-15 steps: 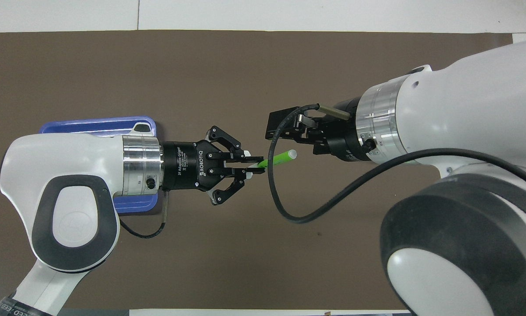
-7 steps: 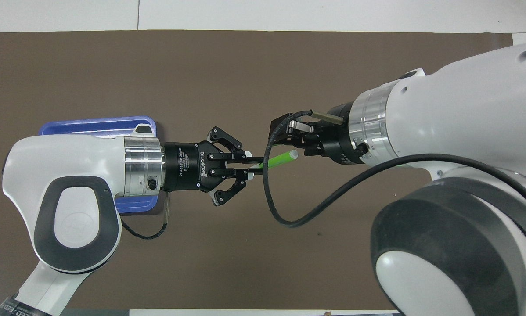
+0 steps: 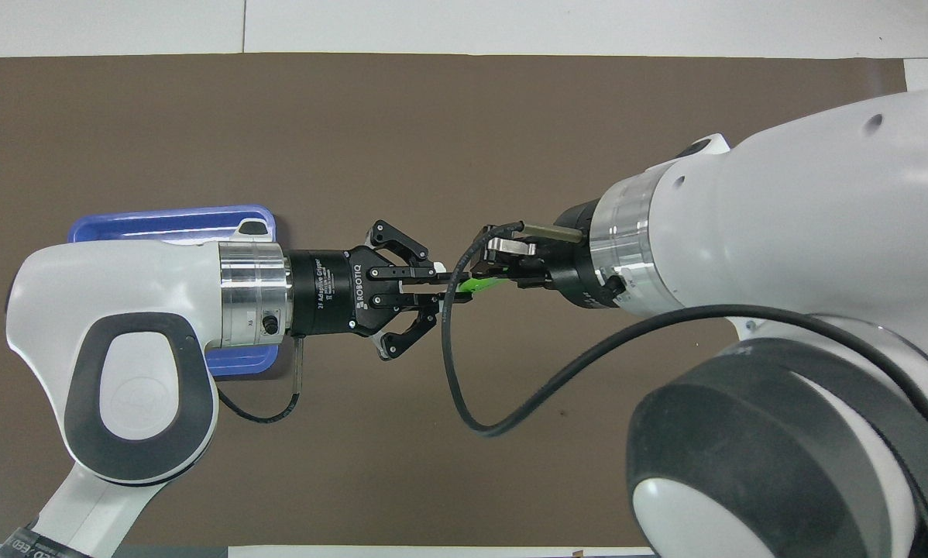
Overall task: Transfer and insert pens with both arms
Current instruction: 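Grasp the green pen tip with the right gripper, open the left gripper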
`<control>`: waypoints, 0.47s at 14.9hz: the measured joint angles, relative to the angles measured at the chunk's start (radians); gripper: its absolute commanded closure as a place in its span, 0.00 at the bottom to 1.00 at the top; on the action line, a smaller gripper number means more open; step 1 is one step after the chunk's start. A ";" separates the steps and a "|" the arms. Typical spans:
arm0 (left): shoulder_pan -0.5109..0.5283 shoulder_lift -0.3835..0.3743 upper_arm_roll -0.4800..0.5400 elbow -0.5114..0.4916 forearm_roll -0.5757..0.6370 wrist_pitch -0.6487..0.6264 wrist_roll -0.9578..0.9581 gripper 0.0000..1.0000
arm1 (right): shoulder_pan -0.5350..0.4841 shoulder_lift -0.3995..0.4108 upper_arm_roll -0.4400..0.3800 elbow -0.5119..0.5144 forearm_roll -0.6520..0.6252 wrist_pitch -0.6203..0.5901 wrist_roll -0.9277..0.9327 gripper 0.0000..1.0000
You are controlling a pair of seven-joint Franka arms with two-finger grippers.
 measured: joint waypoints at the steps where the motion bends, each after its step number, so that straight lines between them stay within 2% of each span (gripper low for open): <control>1: -0.003 0.000 0.000 0.000 -0.001 0.003 -0.001 1.00 | 0.000 0.000 -0.001 0.000 -0.001 0.000 0.000 0.66; 5: -0.004 0.000 0.000 0.000 -0.004 0.008 -0.001 1.00 | 0.000 0.000 -0.005 0.000 -0.006 0.011 0.000 0.66; 6: -0.004 0.000 0.000 -0.001 -0.004 0.009 -0.001 1.00 | 0.000 0.000 -0.005 0.000 -0.008 0.015 0.000 0.69; 7: -0.004 0.000 0.000 -0.001 -0.004 0.009 -0.001 1.00 | 0.000 0.000 -0.005 0.000 -0.010 0.020 0.000 0.77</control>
